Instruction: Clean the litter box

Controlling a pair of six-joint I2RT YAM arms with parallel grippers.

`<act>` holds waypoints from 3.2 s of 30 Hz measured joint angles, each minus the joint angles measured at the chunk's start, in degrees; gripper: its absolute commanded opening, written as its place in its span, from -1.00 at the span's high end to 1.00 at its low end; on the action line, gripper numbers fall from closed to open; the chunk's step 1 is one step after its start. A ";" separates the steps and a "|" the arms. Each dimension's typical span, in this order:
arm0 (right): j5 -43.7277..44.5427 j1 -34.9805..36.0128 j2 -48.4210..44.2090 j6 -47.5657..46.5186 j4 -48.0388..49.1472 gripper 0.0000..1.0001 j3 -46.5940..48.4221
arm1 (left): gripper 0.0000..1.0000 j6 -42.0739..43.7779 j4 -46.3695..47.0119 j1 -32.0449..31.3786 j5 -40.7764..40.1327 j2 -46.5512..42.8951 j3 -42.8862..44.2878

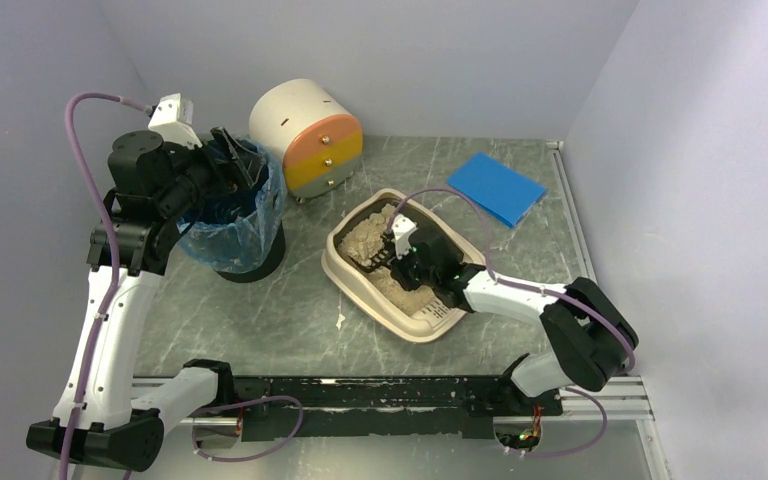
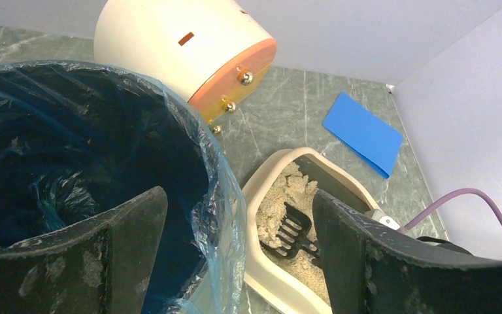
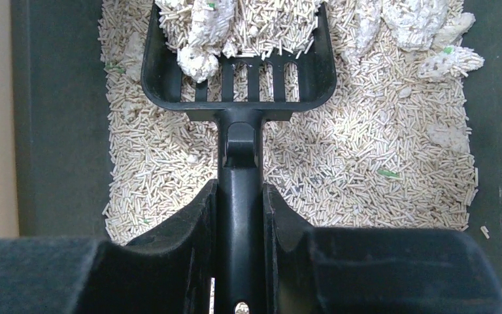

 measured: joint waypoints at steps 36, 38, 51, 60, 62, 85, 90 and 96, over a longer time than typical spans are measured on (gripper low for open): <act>0.90 0.04 -10.93 3.26 21.40 1.00 -13.86 | -0.71 -0.42 -0.11 0.00 -0.02 -0.11 0.15; 1.03 0.04 -12.26 2.62 21.40 1.00 -14.05 | -0.71 -0.42 -0.13 0.00 -0.02 -0.22 0.15; 4.59 0.04 -23.39 0.98 18.47 1.00 -19.52 | -0.72 -0.39 -0.22 0.00 -0.04 -0.68 0.15; 5.60 0.04 -32.63 0.02 16.02 1.00 -20.59 | -0.72 -0.37 -0.28 0.00 -0.04 -0.83 0.13; 5.75 0.04 -33.99 -0.35 14.93 1.00 -20.59 | -0.72 -0.37 -0.28 0.00 -0.04 -0.96 0.02; 7.10 0.04 -41.75 -2.49 8.83 1.00 -20.57 | -0.72 0.50 -0.46 0.00 -0.09 -1.29 -0.66; 7.08 0.04 -41.88 -2.82 8.33 1.00 -19.93 | -0.73 0.50 -0.46 0.00 -0.09 -1.29 -0.63; 6.91 0.04 -43.30 -2.78 7.21 1.00 -18.08 | -0.72 0.50 -0.46 0.00 -0.09 -1.27 -0.61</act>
